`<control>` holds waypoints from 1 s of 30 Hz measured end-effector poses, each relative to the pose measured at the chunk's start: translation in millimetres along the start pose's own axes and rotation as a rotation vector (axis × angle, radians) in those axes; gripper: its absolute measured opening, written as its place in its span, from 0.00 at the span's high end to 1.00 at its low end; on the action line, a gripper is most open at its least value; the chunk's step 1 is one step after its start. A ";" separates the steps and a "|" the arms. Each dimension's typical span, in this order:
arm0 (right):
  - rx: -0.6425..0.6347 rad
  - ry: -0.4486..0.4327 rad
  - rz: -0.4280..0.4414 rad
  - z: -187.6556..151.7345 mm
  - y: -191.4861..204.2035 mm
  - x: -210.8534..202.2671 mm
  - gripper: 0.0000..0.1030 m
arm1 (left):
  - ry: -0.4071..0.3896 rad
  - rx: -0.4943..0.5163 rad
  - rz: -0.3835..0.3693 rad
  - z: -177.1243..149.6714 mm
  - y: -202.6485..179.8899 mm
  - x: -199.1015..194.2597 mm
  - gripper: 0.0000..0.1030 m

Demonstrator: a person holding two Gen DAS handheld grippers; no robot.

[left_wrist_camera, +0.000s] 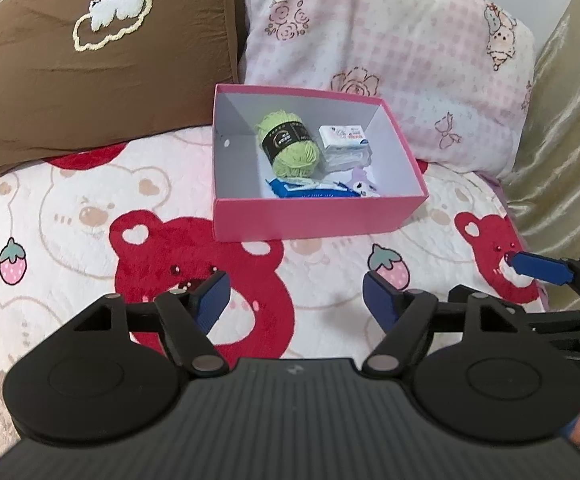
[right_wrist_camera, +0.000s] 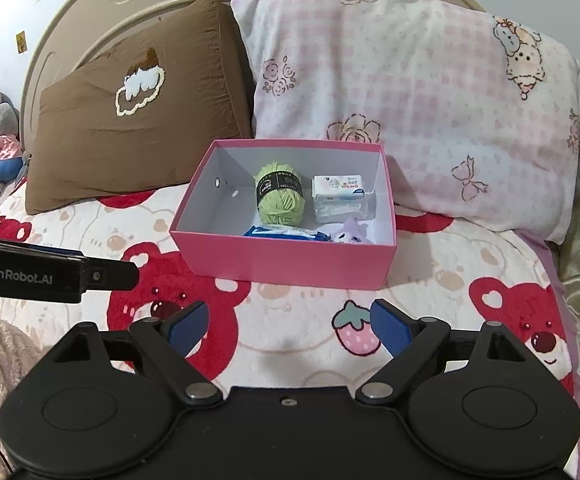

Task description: Organize objects

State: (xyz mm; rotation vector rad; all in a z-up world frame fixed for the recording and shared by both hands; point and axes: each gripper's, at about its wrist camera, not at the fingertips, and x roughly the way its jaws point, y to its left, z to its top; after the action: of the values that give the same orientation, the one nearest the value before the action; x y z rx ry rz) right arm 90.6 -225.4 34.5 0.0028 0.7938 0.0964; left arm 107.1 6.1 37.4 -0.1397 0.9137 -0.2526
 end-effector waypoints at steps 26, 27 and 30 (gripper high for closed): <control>0.057 0.066 -0.029 -11.8 -2.7 -3.2 0.12 | 0.024 -0.027 0.110 -16.7 8.4 2.2 0.00; 0.055 0.066 -0.032 -12.1 -2.5 -3.7 0.12 | 0.025 -0.027 0.117 -17.6 8.2 1.7 0.00; 0.060 0.075 -0.035 -12.7 -1.8 -4.5 0.12 | 0.045 -0.029 0.135 -19.1 7.9 1.8 0.00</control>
State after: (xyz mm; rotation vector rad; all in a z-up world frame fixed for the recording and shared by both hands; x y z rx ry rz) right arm 78.5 -228.0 28.7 0.0429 0.8712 0.0398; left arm 94.2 12.9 22.6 -0.0992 0.9672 -0.1172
